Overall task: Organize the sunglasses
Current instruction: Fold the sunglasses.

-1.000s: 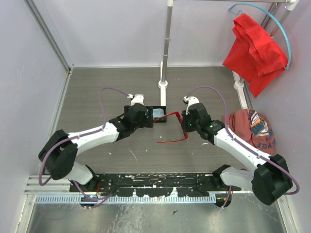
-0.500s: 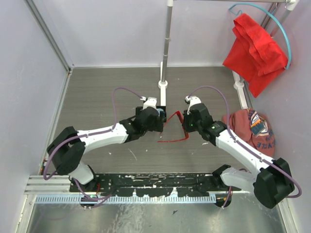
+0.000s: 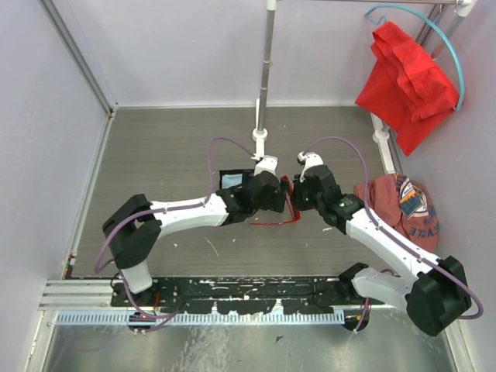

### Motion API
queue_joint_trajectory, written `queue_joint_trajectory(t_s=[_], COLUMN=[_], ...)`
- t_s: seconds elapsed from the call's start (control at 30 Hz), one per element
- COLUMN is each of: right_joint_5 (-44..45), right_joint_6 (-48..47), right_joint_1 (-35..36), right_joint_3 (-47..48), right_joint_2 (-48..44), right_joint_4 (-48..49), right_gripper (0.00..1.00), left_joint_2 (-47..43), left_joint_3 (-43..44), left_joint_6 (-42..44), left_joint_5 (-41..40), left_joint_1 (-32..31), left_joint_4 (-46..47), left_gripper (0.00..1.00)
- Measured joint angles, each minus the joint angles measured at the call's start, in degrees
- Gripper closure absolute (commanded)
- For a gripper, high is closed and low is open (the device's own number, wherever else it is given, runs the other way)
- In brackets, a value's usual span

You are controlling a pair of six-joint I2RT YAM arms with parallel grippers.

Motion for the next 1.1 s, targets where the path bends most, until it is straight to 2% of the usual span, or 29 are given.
queue_joint_trajectory(t_s=[0.23,0.43,0.83,1.1], right_joint_5=[1.8,2.3,5.2,6.5], right_joint_6=[0.1,0.2,0.5,1.7], right_joint_1=[-0.2,0.0,0.0,0.0], right_joint_3=[0.0,0.0,0.0,1.0], right_joint_2=[0.0,0.0,0.8,3.6], right_joint_4=[0.0,-0.1,-0.1,-0.2], right_gripper=[0.99,0.99,0.99,0.99], left_joint_2=[4.1,3.5,-20.6,-22.5], left_joint_3=[5.0,4.4,-10.7,-15.3], left_joint_6=[0.2,0.6,1.8,1.7], left_joint_5=[0.1,-0.8,-5.2,-6.9], left_joint_1=[-1.0,-1.2,-1.5,-6.5], left_joint_4=[-1.6,-3.0,-5.8,-8.5], left_gripper=[0.02,0.02,0.02,0.02])
